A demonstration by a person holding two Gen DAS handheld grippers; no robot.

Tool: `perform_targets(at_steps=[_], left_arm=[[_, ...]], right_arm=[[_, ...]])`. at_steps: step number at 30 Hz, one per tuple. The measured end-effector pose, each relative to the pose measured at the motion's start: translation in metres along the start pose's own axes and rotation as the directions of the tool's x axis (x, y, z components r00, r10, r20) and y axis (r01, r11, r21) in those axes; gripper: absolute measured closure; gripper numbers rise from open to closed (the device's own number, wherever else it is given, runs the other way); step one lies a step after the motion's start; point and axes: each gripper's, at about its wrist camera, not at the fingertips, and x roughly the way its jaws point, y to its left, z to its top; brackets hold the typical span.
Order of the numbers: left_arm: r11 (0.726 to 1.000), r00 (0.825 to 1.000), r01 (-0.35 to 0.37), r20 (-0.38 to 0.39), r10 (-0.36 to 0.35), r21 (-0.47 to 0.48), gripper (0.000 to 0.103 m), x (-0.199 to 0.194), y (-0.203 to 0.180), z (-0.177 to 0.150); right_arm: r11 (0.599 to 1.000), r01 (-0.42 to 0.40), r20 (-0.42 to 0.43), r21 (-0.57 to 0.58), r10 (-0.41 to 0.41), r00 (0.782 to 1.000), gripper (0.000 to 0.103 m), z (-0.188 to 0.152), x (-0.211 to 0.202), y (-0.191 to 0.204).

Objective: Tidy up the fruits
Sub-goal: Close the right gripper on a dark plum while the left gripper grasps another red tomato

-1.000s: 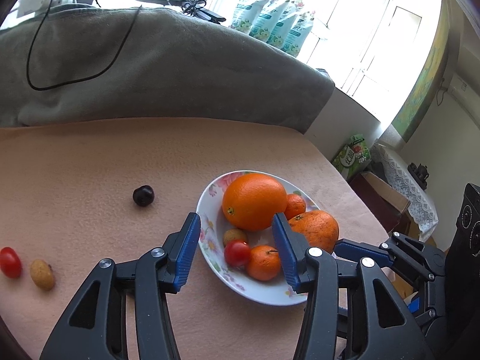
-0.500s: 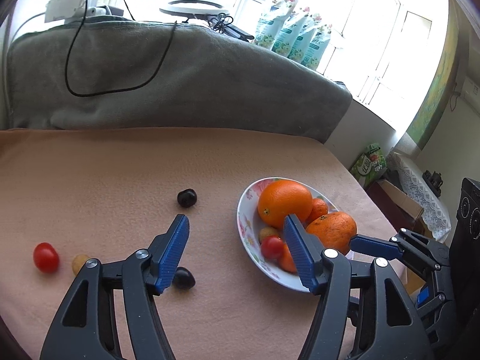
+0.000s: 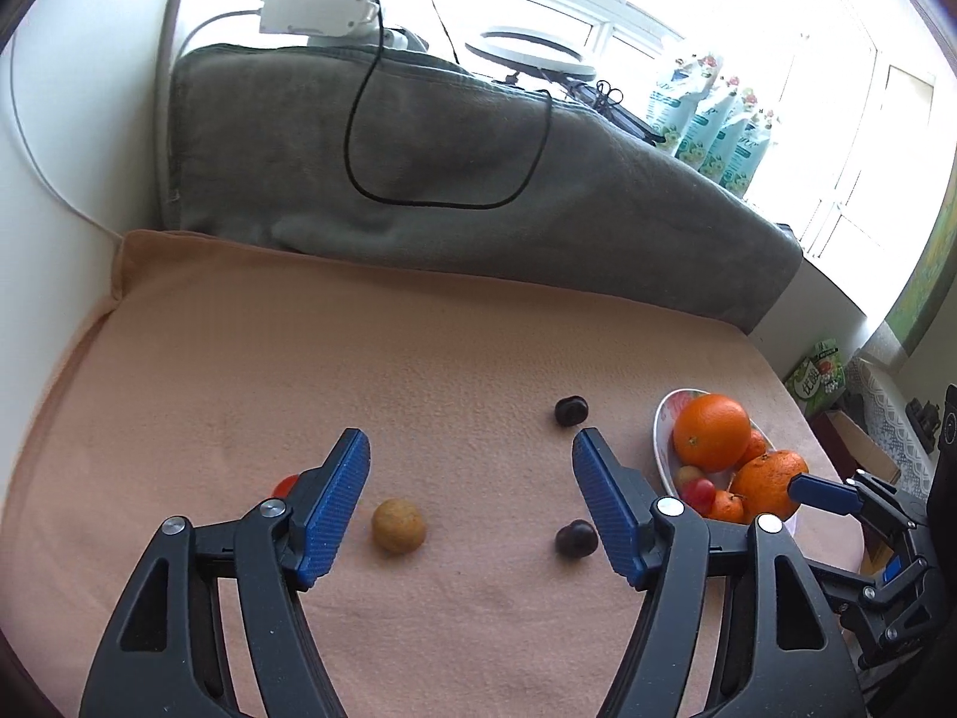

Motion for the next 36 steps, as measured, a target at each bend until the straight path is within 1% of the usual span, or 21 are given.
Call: perform_targets(at_steps=[5, 9, 15, 20, 21, 22, 24, 26, 27, 30, 36], left_arm=[[0.997, 0.999, -0.052, 0.012, 0.053, -0.057, 0.033, -0.007, 0.029, -0.003], [0.992, 0.997, -0.074, 0.006, 0.075, -0.101, 0.033, -0.01, 0.049, -0.01], [0.989, 0.996, -0.088, -0.012, 0.087, -0.118, 0.033, -0.011, 0.066, -0.022], [0.989, 0.997, -0.078, -0.029, 0.075, -0.124, 0.033, -0.01, 0.076, -0.028], [0.989, 0.997, -0.071, -0.033, 0.067, -0.126, 0.035, -0.008, 0.077, -0.028], [0.99, 0.998, -0.063, -0.039, 0.059, -0.128, 0.041, -0.007, 0.078, -0.029], [0.99, 0.998, -0.051, -0.048, 0.045, -0.129, 0.046, -0.004, 0.079, -0.03], [0.992, 0.998, -0.04, -0.055, 0.033, -0.123, 0.046, -0.001, 0.078, -0.03], [0.992, 0.998, -0.035, -0.06, 0.028, -0.118, 0.048, 0.001, 0.078, -0.03], [0.994, 0.997, -0.029, -0.074, 0.021, -0.108, 0.05, 0.008, 0.076, -0.03], [0.994, 0.996, -0.026, -0.091, 0.016, -0.108, 0.056, 0.019, 0.079, -0.029]], right_arm=[[1.0, -0.016, -0.005, -0.027, 0.015, 1.0, 0.018, 0.006, 0.009, 0.01], [0.999, -0.036, -0.013, -0.038, 0.035, 0.999, 0.018, 0.011, 0.017, 0.018], [0.996, -0.072, -0.025, -0.048, 0.071, 0.997, 0.018, 0.022, 0.034, 0.029], [0.99, -0.139, -0.054, -0.03, 0.137, 0.989, 0.018, 0.037, 0.055, 0.037], [0.989, -0.142, -0.062, -0.038, 0.139, 0.988, 0.018, 0.039, 0.059, 0.04], [0.988, -0.144, -0.068, -0.048, 0.14, 0.988, 0.021, 0.041, 0.063, 0.044], [0.986, -0.155, -0.09, -0.062, 0.149, 0.985, 0.028, 0.043, 0.072, 0.051], [0.986, -0.149, -0.106, -0.08, 0.14, 0.984, 0.03, 0.043, 0.08, 0.057], [0.986, -0.14, -0.114, -0.091, 0.13, 0.985, 0.03, 0.043, 0.084, 0.06], [0.986, -0.125, -0.14, -0.111, 0.109, 0.984, 0.035, 0.041, 0.094, 0.063], [0.991, -0.087, -0.172, -0.103, 0.068, 0.983, 0.036, 0.038, 0.103, 0.054]])
